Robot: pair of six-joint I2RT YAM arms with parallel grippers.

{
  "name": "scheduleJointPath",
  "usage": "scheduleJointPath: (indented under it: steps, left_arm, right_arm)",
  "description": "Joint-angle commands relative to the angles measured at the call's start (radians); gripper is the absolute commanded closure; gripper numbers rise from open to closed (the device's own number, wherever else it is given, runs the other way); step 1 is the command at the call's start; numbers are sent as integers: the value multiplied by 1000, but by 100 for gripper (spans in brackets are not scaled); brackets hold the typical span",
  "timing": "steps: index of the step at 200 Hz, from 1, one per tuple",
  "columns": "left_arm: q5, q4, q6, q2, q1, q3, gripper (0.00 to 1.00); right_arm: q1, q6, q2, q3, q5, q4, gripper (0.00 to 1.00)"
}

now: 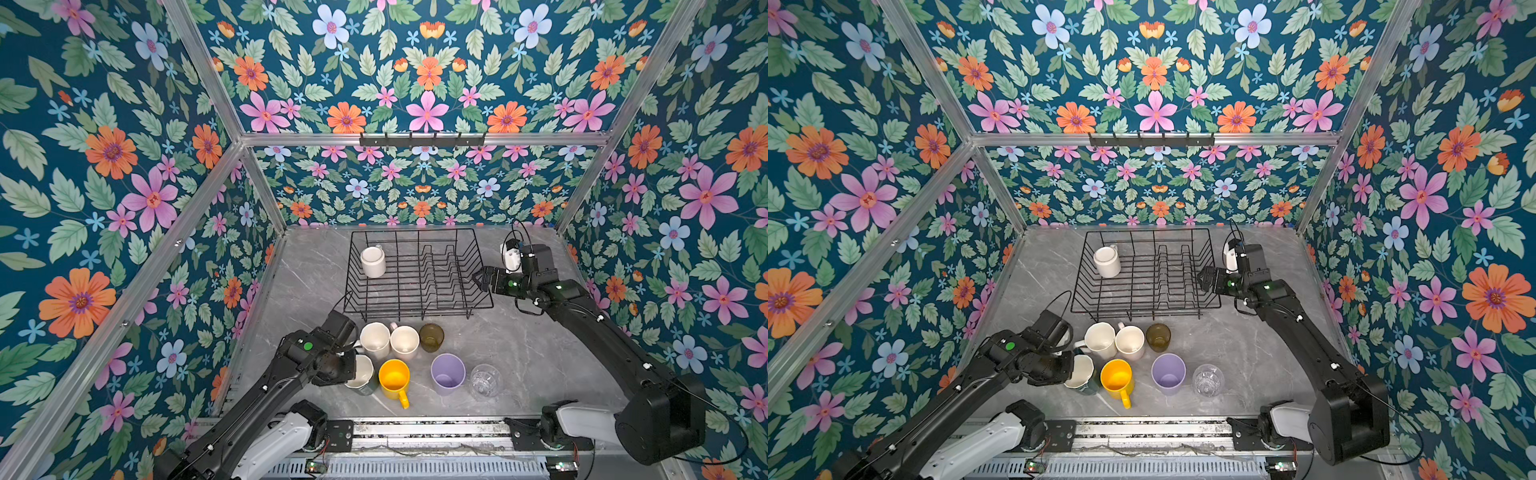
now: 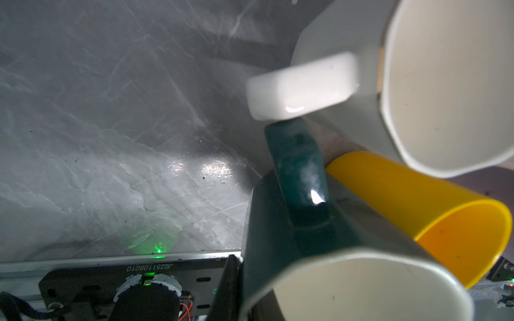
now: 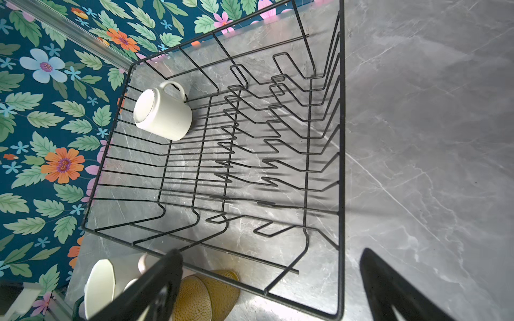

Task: Load cups into a dish rack
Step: Place the cup upside down at the dish rack.

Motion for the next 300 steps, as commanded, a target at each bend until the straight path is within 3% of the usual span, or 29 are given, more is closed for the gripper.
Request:
scheduleJointPath:
  steps: [1,114,165,200,241,300]
  left_arm:
    - [3,-26,22,-10,0,24,100]
    - [-90,-206,131,-15,0,343,100]
    - [-234,-265,253,98,1,682,100]
    - [-246,-61,377,143,1,718,100]
    - [-157,345,522,132,1,577,100]
    - [-24,973,645,60,1,324,100]
  right_arm:
    - [0,-4,4,7,-11,13,2]
    - [0,1,-17,14,-27,1,2]
    - [0,-6,-54,23,-40,-15,2]
    - [0,11,-75,25,-113,5,2]
    - [0,36,-122,20,-249,85,2]
    - [0,136,-125,-7,-595,346,3]
